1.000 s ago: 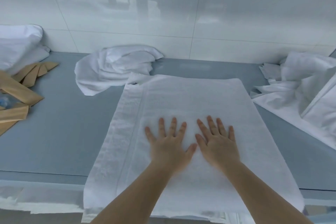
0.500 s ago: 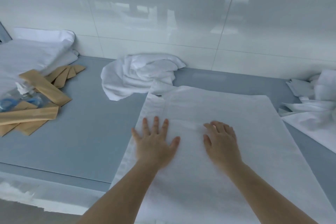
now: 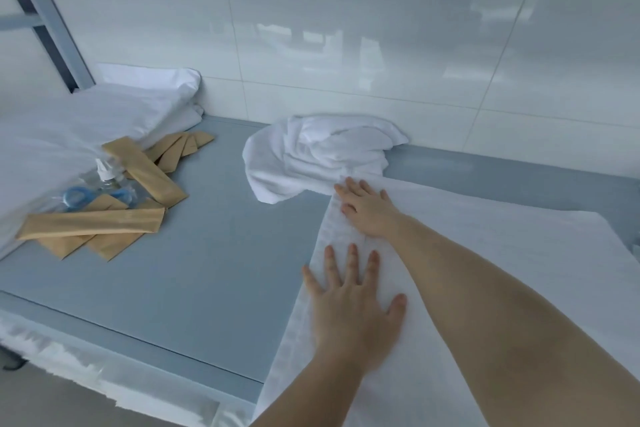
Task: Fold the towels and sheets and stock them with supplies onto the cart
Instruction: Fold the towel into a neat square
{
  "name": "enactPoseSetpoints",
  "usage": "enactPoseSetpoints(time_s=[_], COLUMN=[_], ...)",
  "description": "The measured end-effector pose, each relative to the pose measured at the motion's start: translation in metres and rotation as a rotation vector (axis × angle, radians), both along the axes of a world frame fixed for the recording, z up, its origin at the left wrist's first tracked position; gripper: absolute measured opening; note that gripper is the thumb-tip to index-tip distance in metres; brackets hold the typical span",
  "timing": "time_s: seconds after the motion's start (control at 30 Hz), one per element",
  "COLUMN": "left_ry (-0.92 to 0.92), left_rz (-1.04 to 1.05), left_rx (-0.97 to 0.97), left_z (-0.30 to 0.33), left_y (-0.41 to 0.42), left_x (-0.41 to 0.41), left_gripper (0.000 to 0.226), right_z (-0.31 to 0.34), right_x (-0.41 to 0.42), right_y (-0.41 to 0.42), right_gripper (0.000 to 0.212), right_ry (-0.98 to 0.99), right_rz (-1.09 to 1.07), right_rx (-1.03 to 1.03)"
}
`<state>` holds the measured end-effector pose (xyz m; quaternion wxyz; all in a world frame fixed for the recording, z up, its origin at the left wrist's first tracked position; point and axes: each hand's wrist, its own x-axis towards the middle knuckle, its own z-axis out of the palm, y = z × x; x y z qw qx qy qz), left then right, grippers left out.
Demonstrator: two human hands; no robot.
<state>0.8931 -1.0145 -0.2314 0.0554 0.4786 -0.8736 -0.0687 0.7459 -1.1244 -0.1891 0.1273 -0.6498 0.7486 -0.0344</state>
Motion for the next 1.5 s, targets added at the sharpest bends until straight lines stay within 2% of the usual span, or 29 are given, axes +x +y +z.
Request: enactPoseSetpoints(time_s=[0.1, 0.2, 0.33, 0.57, 0.77, 0.83, 0.97, 1.03, 1.13, 1.2, 1.4, 1.5], left_ry=[-0.008, -0.032, -0.031, -0.024, -0.07, -0.073, -0.083, -0.074, -0.012, -0.027, -0.235, -0.186], left_rz=[-0.002, -0.003, -0.002, 0.009, 0.005, 0.004, 0.003, -0.021, -0.152, -0.233, -0.263, -0.257], left_rx=[0.004, -0.005, -0.012, -0.001, -0.002, -0.004, 0.003, -0.008, -0.072, -0.052, 0.107, 0.128], left_z=[0.001, 0.002, 0.001, 0.002, 0.004, 0.004, 0.004, 0.006, 0.01, 0.011, 0.02, 0.03], left_y=[0.002, 0.001, 0.003, 0.003, 0.003, 0.003, 0.003, 0.004, 0.006, 0.006, -0.003, 0.007], left_x=[-0.001, -0.001, -0.001, 0.0, -0.002, -0.001, -0.002, -0.001, 0.003, 0.005, 0.002, 0.009], left_gripper=[0.079, 0.079, 0.08, 0.08, 0.08, 0.08, 0.077, 0.072, 0.062, 0.061, 0.07, 0.064], right_z=[-0.008, -0.017, -0.018, -0.012, -0.022, -0.023, -0.01, -0.01, -0.02, -0.025, -0.021, -0.015], right_x=[-0.011, -0.018, -0.04, -0.132, -0.073, -0.094, -0.144, -0.121, -0.052, -0.033, -0.097, -0.099], right_y=[0.006, 0.012, 0.019, 0.102, 0.175, 0.21, 0.276, 0.281, 0.274, 0.285, 0.391, 0.429], right_gripper=[0.054, 0.055, 0.055, 0.066, 0.071, 0.067, 0.065, 0.062, 0.059, 0.063, 0.061, 0.057], right_ry=[0.034, 0.09, 0.111, 0.199, 0.167, 0.179, 0.149, 0.135, 0.126, 0.148, 0.161, 0.178], right_rz=[-0.026, -0.036, -0.085, -0.553, -0.259, -0.352, -0.743, -0.693, -0.386, -0.32, -0.648, -0.663], right_rx=[-0.07, -0.009, -0.027, 0.055, 0.022, 0.038, 0.132, 0.121, 0.064, 0.05, 0.124, 0.146])
